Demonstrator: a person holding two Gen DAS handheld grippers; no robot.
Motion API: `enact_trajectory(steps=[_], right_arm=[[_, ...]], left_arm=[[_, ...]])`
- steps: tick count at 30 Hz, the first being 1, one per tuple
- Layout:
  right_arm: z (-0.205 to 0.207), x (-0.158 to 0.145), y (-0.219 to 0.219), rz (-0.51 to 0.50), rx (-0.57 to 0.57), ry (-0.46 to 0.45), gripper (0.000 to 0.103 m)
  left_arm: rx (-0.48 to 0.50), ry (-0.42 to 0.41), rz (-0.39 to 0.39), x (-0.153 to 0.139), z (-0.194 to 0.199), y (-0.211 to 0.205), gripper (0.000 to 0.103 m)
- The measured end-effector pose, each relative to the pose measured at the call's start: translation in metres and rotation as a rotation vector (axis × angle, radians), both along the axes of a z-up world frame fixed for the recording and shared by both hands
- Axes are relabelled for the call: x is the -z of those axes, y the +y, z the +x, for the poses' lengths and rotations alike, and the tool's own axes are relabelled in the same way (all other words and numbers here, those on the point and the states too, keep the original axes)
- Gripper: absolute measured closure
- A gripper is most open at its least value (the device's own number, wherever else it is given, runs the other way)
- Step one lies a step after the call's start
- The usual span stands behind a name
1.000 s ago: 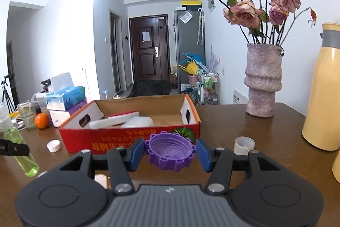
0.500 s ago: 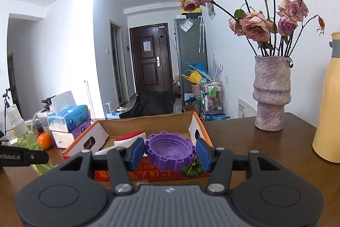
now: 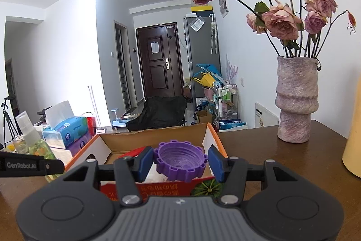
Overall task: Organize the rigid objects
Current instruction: 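Lift the green spray bottle and purple cap and carry both over the cardboard box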
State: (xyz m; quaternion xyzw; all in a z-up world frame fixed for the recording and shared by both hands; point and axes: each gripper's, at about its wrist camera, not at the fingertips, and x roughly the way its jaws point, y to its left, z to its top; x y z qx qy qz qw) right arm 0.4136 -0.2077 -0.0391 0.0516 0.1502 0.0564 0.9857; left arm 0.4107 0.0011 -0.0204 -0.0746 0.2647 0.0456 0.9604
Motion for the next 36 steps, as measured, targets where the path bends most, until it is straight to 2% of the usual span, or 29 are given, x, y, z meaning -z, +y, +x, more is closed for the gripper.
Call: enact_trajectory(steps=[23, 36], right_arm=[[0.095, 0.005, -0.006, -0.002, 0.013, 0.005, 0.05], [0.136, 0.012, 0.002, -0.049, 0.005, 0.024, 0.05]], left_arm=[[-0.033, -0.001, 0.034, 0.008, 0.092, 0.024, 0.071], [-0.044, 0.018, 0.063, 0.019, 0.134, 0.032, 0.071]])
